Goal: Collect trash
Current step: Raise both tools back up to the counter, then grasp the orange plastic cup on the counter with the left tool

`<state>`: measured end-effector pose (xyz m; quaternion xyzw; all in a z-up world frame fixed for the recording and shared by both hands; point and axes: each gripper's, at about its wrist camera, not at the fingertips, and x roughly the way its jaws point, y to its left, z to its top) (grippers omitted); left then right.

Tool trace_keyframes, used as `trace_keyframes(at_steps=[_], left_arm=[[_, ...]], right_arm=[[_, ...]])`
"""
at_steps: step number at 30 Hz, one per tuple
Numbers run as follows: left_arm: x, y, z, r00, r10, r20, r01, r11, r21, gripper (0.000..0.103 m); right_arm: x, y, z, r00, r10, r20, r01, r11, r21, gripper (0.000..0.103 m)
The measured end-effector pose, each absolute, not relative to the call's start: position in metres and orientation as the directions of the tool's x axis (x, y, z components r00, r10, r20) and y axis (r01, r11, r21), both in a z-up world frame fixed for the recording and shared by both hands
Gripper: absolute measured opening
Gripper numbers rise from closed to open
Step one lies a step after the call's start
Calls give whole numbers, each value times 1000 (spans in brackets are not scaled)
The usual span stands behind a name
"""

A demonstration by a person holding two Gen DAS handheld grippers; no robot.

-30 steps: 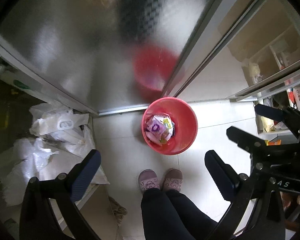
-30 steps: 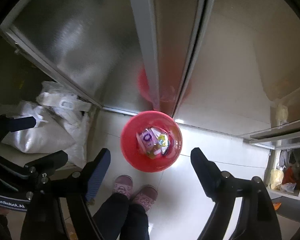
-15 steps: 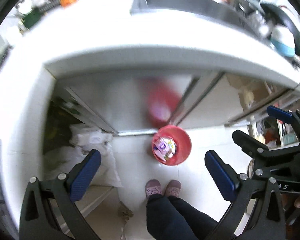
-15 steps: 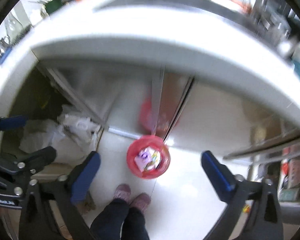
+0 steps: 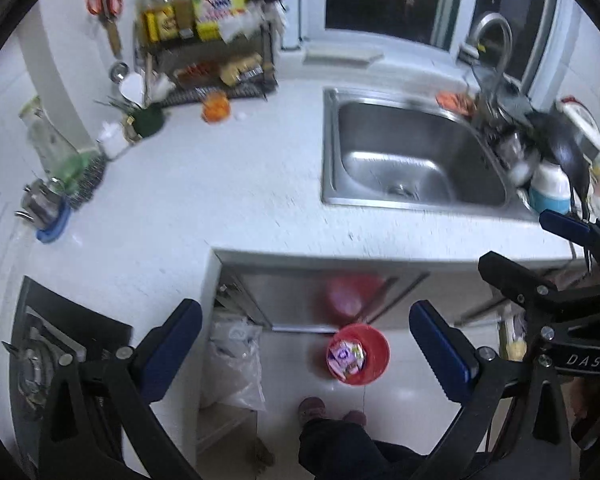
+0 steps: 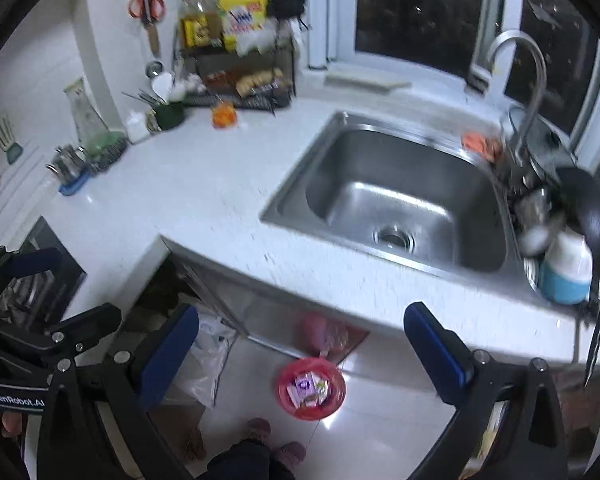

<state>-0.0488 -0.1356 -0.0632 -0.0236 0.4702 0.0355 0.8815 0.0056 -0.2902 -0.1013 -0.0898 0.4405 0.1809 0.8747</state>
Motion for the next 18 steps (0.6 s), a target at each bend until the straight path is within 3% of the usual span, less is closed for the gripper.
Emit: trace_keyframes(at_steps=[12, 18], left_arm=[[-12, -93, -17, 610, 131, -782, -206, 979, 4, 103], [37, -56, -16, 606, 97, -789, -205, 978, -38, 103]], right_arm=[[45, -257, -62, 575, 307, -758, -477, 879, -5, 103], [88, -231, -58, 575, 305, -759, -491, 871, -22, 103]])
